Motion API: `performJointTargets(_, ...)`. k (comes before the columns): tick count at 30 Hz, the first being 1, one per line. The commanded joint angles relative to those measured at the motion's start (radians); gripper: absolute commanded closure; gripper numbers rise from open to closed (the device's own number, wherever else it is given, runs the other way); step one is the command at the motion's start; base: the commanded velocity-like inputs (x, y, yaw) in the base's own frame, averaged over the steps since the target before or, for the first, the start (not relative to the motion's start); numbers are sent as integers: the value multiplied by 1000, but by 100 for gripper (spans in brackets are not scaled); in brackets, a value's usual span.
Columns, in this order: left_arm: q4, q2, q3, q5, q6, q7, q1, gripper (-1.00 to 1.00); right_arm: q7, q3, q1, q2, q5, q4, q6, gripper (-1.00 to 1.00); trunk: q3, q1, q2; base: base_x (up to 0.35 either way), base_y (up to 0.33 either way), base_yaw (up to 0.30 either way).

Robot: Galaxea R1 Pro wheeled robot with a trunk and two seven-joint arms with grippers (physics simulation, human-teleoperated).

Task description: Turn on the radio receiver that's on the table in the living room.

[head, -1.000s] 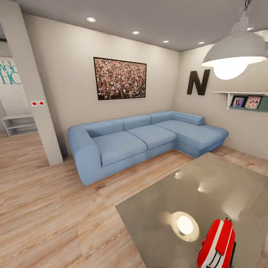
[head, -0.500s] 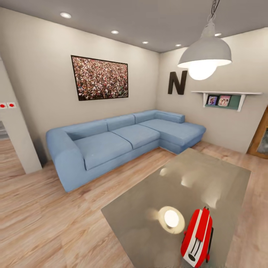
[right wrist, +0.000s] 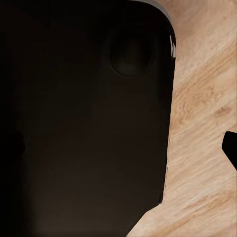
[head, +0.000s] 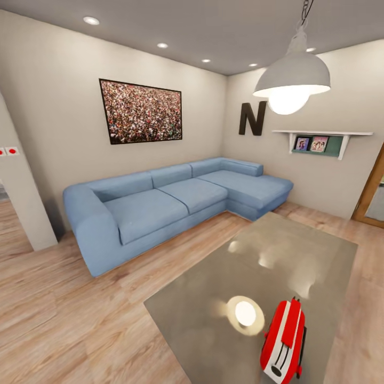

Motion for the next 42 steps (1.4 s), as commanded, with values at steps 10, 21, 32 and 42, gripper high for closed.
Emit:
performJointTargets(10,0,0,0,0,0,0,0,-100,0,0,0,0,0,0,0,-100,0,0,0,239,216,0)
performJointTargets(21,0,-1,0,0,0,1,0,-100,0,0,0,0,0,0,0,-100,0,0,0,46,39,0)
performJointTargets(32,0,0,0,0,0,0,0,-100,0,0,0,0,0,0,0,-100,0,0,0,47,39,0)
performJointTargets(42,0,1,0,1,0,0,0,-100,0,0,0,0,0,0,0,-100,0,0,0,222,169,0)
